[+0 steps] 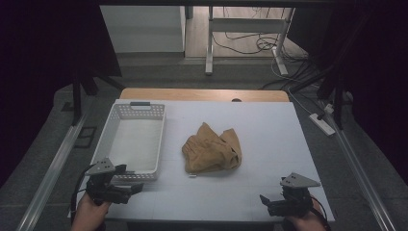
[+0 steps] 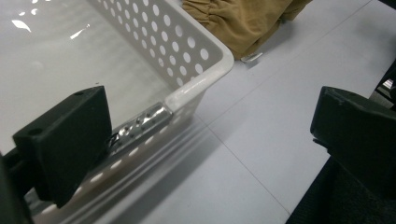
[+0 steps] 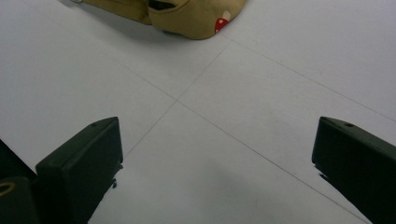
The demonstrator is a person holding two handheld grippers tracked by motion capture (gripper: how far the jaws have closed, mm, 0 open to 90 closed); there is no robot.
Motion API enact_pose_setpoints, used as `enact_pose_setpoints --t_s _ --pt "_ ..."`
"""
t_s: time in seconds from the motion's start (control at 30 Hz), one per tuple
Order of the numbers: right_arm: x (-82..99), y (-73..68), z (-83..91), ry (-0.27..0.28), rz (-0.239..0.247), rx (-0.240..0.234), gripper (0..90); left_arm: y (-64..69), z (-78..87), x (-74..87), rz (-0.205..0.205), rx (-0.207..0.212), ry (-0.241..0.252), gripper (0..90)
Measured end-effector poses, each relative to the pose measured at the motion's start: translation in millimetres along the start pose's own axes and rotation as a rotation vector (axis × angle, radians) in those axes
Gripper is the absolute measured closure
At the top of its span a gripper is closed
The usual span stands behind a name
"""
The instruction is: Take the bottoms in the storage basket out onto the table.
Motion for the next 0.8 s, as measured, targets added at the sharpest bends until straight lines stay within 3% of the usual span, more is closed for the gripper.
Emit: enact_pose_setpoints --t_s 0.37,0.8 --pt "0.1 0.1 -0.2 -0.003 -0.001 0.001 2.0 -3.6 11.5 16.4 0.027 -0.031 -0.016 0.0" --pt "0.1 0.3 0.0 -0.003 -0.001 0.003 2.0 -10.0 13.3 36.2 0.051 -0.065 -0.047 0.0"
Point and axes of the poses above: each handheld gripper's, and its own axes: z roughly backward along the jaws, x roughly out of its underside, y roughly to its right, the point moved 5 cm from there along -z, roughly forward along the jaws, and after that the axes turned 10 degrees about -x, right-handed, at the moved point
